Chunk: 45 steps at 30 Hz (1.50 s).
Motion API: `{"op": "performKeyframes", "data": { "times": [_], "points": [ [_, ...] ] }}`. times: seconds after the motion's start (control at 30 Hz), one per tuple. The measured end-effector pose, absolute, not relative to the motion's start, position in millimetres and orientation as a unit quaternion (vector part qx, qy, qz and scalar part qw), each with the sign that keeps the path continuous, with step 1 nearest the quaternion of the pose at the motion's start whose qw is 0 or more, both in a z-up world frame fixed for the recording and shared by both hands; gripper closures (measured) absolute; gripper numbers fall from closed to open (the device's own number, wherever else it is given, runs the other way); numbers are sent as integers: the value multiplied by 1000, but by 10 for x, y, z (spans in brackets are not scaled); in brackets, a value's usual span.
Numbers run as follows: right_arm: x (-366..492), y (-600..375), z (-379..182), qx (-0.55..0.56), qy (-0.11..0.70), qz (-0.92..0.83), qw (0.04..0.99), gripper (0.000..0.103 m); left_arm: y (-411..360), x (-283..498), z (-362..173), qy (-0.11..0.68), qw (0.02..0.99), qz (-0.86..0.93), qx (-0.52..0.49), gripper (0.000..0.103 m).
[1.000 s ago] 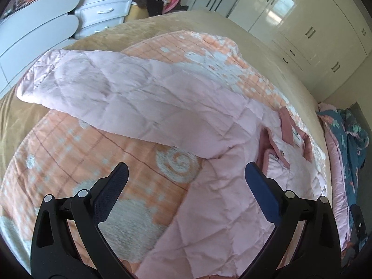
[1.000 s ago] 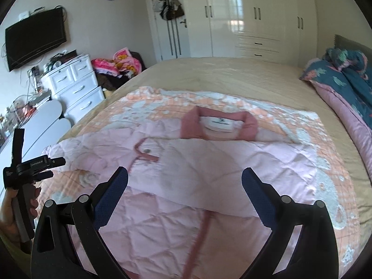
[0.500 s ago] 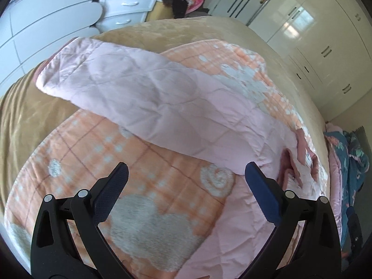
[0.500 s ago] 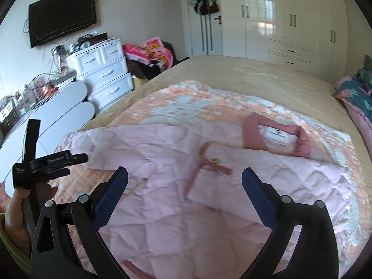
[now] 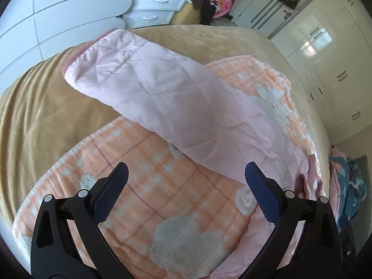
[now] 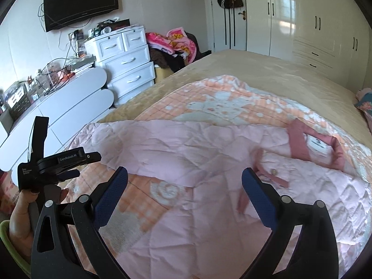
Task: Fold large clothes
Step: 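Move the left tool to the other sleeve cuff and grasp it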
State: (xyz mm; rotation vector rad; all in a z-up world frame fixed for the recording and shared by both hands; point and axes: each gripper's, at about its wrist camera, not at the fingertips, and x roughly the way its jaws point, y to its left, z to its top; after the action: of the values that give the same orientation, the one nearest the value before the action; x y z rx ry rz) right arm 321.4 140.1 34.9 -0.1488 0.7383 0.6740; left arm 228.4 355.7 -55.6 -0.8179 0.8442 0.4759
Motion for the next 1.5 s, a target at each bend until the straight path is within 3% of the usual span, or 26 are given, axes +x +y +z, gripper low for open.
{"op": "performKeyframes", "data": {
  "times": [0.63,1.07,1.17,1.23,1.3,1.37,1.5],
  "points": [
    [3344,1982,148,-93,378,342,855,5,4266,2341,-965,352,760,249,-486,9],
    [3488,1523,106,-93,379,308,868,5,4388,2481,-1113,311,762,256,-507,10],
    [3529,1367,80,-86,381,297,871,5,4358,2484,-1092,305,766,254,-504,35],
    [3539,1287,74,-79,384,293,872,5,4351,2507,-1076,304,768,256,-501,43],
    [3536,1202,72,-77,384,288,874,5,4346,2507,-1057,296,772,252,-503,63],
    [3521,1139,91,-80,380,284,876,5,4347,2473,-988,286,776,255,-501,76],
    [3503,989,133,-78,374,277,881,5,4316,2422,-743,248,797,229,-501,88]
  ]
}}
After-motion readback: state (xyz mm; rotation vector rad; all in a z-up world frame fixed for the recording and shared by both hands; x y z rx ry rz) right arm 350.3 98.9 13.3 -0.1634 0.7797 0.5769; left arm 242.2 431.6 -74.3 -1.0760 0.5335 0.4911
